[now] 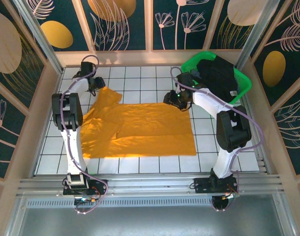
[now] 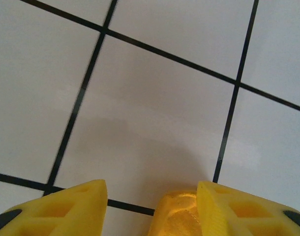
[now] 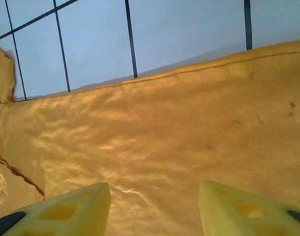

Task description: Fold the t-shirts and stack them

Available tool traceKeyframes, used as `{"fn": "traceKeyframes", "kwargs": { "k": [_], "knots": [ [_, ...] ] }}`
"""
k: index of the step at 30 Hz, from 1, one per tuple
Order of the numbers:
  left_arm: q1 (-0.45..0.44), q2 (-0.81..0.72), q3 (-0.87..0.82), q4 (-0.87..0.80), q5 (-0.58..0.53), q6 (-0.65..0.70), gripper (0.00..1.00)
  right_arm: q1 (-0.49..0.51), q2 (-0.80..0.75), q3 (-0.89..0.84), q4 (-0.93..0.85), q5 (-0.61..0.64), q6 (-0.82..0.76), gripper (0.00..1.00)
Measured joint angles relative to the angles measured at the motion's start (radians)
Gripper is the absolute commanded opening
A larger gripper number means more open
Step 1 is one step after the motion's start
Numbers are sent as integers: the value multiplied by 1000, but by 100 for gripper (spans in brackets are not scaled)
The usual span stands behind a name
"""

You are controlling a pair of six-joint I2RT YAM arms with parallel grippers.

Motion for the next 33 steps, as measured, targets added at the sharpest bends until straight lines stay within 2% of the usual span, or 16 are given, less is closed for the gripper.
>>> {"fn": "traceKeyframes", "kwargs": {
  "k": [6,7,12,14,17,23,27,33],
  "knots": [
    [-23,45,25,8,0,9,45,0,0,-25,0,0,19,51],
    [-25,50,28,8,-1,12,42,0,0,-27,1,0,23,51],
    [-33,54,35,6,-34,24,12,0,1,-27,4,1,29,51],
    [-34,54,39,2,-58,26,8,-1,4,-27,3,13,34,49],
    [-35,52,43,-1,-92,38,0,-9,16,-27,-6,67,70,39],
    [-47,0,35,-1,-97,97,0,-53,28,-37,-16,259,159,37],
    [-62,-98,-8,12,-66,153,0,-68,98,40,-39,378,183,36],
    [-71,-209,-93,41,1,255,0,-75,229,143,-58,473,177,36]
  ]
}}
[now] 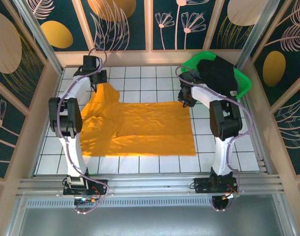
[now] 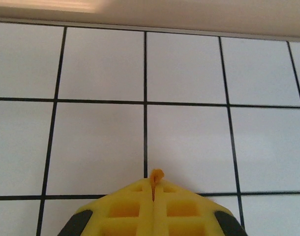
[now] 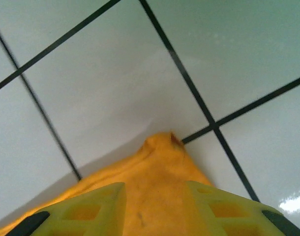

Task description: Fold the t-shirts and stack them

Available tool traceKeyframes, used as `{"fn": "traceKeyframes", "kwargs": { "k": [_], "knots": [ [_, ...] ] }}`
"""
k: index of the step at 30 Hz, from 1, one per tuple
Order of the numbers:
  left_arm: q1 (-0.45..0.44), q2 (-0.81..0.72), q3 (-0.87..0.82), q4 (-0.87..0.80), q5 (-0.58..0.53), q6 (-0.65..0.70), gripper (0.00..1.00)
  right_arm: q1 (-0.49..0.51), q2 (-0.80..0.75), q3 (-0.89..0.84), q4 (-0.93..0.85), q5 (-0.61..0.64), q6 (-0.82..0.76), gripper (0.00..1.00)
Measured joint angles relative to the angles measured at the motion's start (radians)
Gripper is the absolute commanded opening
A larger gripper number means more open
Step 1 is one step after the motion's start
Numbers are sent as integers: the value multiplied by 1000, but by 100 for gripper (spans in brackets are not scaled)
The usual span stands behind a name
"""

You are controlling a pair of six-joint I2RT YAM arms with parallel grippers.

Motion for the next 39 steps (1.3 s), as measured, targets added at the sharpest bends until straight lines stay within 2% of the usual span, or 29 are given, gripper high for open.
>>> {"fn": "traceKeyframes", "kwargs": {
  "k": [8,17,20,25,33,39],
  "knots": [
    [0,-29,-126,3,25,129,0,-4,85,65,-35,51,-24,36],
    [0,-61,-198,4,26,169,0,-7,96,75,-42,66,-61,40],
    [0,-80,-201,5,25,171,0,-7,98,75,-38,56,-82,33],
    [0,-105,-215,12,25,171,0,-7,101,75,-6,24,-120,0],
    [0,-196,-333,23,-2,158,0,-3,72,26,57,13,-188,0],
    [0,-363,-494,56,-27,42,0,10,-34,-57,71,5,-208,0]
  ]
}}
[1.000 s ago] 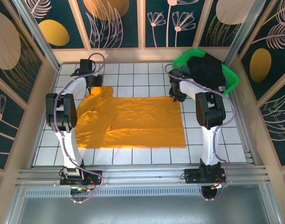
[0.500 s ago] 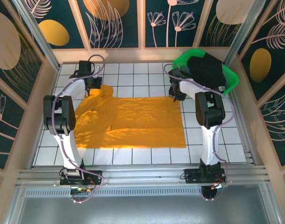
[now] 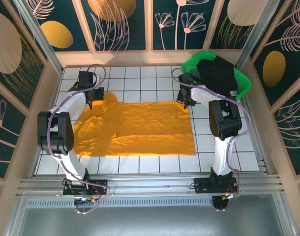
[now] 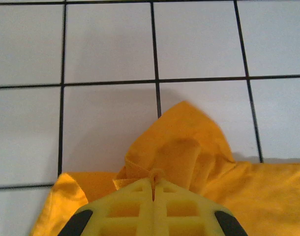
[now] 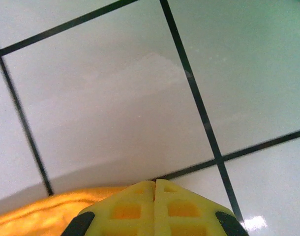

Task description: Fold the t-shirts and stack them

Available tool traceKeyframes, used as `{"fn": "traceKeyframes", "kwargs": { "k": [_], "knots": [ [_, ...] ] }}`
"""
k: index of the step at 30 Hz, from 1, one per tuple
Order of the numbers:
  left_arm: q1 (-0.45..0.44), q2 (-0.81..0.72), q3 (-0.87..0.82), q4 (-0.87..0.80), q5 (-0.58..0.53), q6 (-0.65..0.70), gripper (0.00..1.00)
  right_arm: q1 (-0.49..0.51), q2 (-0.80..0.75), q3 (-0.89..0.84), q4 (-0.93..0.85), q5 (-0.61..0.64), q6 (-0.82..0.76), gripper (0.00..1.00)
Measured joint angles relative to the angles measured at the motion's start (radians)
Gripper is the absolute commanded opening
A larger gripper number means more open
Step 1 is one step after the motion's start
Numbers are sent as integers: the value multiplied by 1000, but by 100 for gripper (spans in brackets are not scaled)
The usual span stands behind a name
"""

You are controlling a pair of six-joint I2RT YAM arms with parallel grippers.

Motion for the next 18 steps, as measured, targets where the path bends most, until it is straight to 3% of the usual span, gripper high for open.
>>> {"fn": "traceKeyframes", "kwargs": {
  "k": [10,18],
  "knots": [
    [0,-427,-294,101,-105,-420,0,38,-230,-194,58,-19,0,0],
    [0,-758,-469,-32,-255,-668,0,38,-386,-334,57,-69,4,0]
  ]
}}
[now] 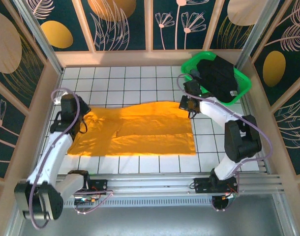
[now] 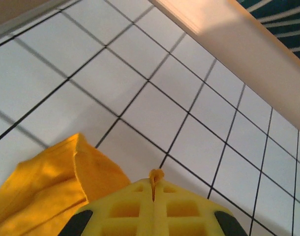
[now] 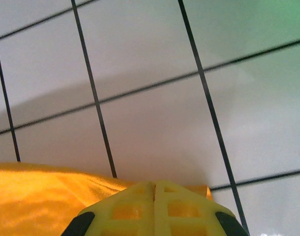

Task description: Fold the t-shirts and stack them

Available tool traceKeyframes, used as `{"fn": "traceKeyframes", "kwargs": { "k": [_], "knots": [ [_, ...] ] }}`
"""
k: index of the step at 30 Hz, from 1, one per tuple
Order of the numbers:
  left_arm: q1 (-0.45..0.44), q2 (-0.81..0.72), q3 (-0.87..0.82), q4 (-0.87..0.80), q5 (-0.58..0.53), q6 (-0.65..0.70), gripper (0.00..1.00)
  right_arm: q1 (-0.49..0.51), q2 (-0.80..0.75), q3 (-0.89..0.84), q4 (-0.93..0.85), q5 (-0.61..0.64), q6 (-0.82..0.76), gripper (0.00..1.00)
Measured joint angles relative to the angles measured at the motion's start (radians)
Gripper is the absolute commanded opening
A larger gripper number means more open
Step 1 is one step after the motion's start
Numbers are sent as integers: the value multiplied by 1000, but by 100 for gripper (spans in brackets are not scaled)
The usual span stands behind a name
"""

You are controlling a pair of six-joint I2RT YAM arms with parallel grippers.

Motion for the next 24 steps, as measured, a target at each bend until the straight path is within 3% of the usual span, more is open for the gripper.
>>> {"fn": "traceKeyframes", "kwargs": {
  "k": [8,14,24],
  "knots": [
    [0,-222,-217,-208,-124,-256,0,0,-73,-191,-57,-82,31,0],
    [0,-287,-288,-298,-157,-404,0,0,-85,-227,-100,-76,30,0],
    [0,-304,-288,-348,-195,-484,0,0,-134,-227,-130,-34,23,0]
  ]
}}
